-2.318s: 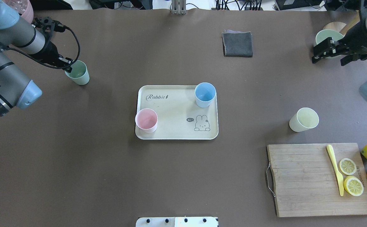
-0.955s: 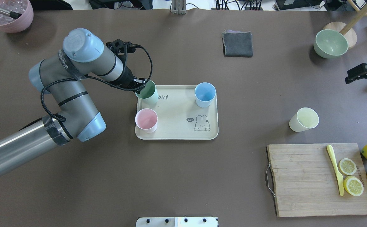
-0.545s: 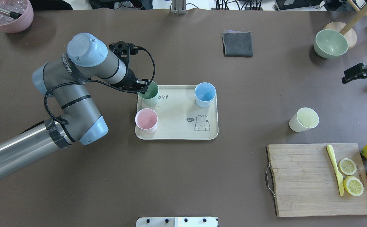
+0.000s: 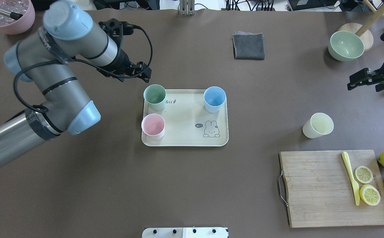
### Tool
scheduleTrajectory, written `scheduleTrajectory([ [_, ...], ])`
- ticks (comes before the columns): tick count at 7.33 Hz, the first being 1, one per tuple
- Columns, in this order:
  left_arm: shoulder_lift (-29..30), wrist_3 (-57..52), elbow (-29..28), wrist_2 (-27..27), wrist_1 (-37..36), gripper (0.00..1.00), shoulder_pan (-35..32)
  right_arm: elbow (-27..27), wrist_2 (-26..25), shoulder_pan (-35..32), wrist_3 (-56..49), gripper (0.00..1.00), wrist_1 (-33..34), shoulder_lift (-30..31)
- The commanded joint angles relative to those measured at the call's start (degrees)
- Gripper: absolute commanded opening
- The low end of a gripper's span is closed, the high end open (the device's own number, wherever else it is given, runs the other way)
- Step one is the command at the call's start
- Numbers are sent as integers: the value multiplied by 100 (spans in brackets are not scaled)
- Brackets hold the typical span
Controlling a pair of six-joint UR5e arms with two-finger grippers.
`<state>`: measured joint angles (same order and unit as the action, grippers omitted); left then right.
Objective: Place all cups on tray
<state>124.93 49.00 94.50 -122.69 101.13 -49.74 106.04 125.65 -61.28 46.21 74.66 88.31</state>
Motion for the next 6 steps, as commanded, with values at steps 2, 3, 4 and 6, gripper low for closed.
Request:
scheduleTrajectory([
  [2,-109,-347,77,-79,-137,98,-220,-4,-635,983,1108,97,-1005,362],
  [3,-109,-347,77,-62,-137,98,-220,-4,-717,1117,1109,99,-1223,441],
  [4,-109,-347,77,-53,-137,98,-220,-13,-770,1266,1109,99,-1565,676],
  [6,-126,-347,77,-27,-129,98,-220,-30,-1085,1495,1179,43,-1674,776],
])
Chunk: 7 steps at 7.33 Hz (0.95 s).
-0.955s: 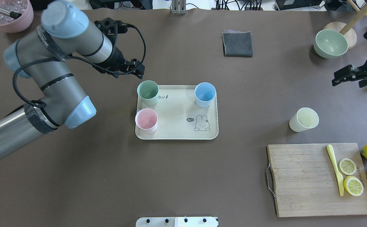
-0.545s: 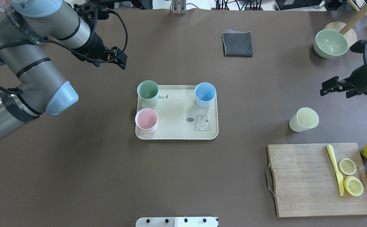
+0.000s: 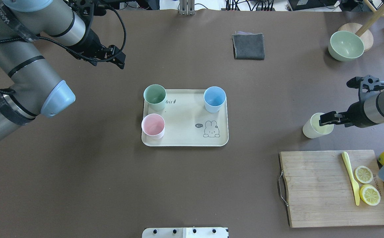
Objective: Place all cups on tray
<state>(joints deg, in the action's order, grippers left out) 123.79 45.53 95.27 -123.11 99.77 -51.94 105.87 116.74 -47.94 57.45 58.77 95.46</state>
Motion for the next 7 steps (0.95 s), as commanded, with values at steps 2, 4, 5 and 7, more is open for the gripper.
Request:
scheduleTrajectory([
  [2,-21,-1,-8,23,7,98,0,30,-205,215,55,0,-85,-71],
  [4,-21,-1,-17,15,7,98,0,39,-213,224,586,0,-42,-412],
  [5,-21,-1,-17,6,7,98,-9,109,-240,224,974,0,202,-762],
  [7,-100,-9,-17,15,16,98,-18,450,-344,398,1501,0,1927,-1876],
])
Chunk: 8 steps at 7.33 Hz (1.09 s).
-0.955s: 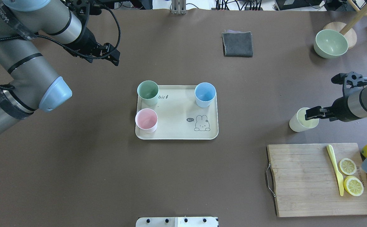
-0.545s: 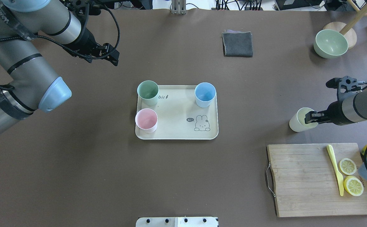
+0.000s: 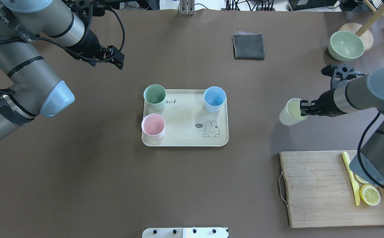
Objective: Place all cups on tray
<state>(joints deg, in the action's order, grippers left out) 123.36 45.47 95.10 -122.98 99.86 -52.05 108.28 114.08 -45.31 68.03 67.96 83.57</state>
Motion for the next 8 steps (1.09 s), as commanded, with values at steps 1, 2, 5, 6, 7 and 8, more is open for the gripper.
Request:
scheduleTrajectory([
  [1,-101,-290,-26,-24,-10,98,-147,246,-470,554,866,0,1548,-1172],
  [2,-267,-746,-114,-50,-11,98,-426,238,-700,845,1157,0,1875,-1499],
  [5,-356,-1837,-693,-68,-11,98,-1034,-6,-1115,1506,1607,0,2326,-2273],
  [6,-408,-2240,-869,-77,-11,98,-1210,-304,-1125,1551,1678,0,2309,-2545],
  [7,-426,-2314,-905,-77,-11,98,-1264,-490,-1125,1595,1679,0,2266,-2609],
  [8,-435,-2315,-906,-77,-11,98,-1255,-509,-1133,1604,1679,12,2265,-2601],
])
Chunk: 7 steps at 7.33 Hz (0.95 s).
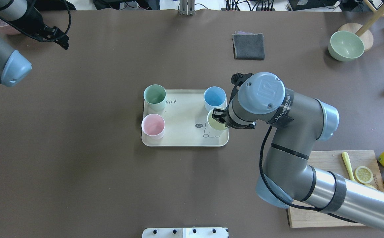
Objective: Place all cups on tray
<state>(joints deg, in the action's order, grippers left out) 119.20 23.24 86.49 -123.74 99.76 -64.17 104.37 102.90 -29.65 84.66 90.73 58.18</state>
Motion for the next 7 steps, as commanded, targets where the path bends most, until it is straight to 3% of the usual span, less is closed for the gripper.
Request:
scheduleTrajectory([
  [1,-28,-92,-44,-1,9,98,-43,-119,-129,38,-10,65,-29,-70],
  [2,-28,-92,-44,-1,9,98,-52,-84,-226,38,-54,100,-47,-78],
  [5,-160,-109,-27,25,35,98,-156,100,-61,-382,-247,100,-12,-43],
  [7,-414,-781,-18,25,-8,98,-646,250,640,-1302,-1534,100,233,219],
])
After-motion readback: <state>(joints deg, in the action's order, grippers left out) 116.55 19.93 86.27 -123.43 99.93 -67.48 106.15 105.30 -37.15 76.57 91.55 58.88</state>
